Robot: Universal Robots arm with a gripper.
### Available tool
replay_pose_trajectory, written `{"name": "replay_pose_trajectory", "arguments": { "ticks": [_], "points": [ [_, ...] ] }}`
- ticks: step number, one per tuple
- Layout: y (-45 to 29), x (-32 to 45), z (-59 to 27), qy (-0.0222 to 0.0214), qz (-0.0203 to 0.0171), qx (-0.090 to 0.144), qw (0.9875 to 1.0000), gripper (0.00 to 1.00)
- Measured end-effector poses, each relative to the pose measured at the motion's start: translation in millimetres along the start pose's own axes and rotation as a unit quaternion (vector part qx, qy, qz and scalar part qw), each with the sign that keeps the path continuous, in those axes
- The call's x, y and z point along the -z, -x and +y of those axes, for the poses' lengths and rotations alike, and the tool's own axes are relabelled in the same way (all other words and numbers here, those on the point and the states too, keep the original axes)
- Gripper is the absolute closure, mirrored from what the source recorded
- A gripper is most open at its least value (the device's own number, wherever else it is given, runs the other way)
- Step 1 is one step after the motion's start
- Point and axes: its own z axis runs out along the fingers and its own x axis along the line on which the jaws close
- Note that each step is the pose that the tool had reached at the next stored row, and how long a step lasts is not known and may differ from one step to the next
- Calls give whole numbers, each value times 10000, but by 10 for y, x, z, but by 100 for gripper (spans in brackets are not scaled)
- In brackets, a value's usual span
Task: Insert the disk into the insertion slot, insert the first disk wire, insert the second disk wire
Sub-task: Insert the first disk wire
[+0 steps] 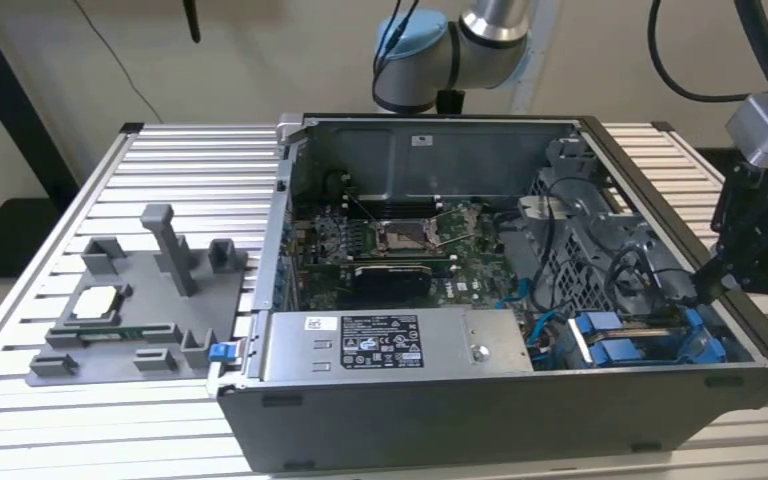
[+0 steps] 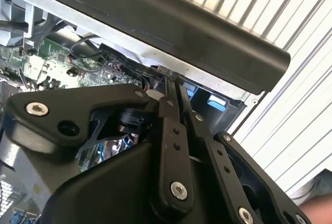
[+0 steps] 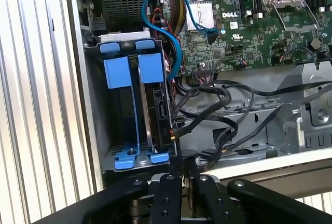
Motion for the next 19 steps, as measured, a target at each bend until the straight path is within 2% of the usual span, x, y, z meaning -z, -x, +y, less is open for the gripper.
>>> {"name": "replay_pose_trajectory", "arguments": {
  "ticks": [3, 4, 10, 13, 16, 19],
  "points": [
    [-7, 3, -4, 67, 10, -12, 10000, 100],
    [-10, 5, -6, 87, 13, -16, 10000, 0],
    [-17, 37, -47, 189, 28, -33, 9998, 0],
    [-21, 34, -47, 329, 45, -120, 9994, 0],
    [-22, 24, -48, 340, 11, -169, 9993, 0],
    [-20, 17, -48, 344, -38, -199, 9992, 0]
  ]
}}
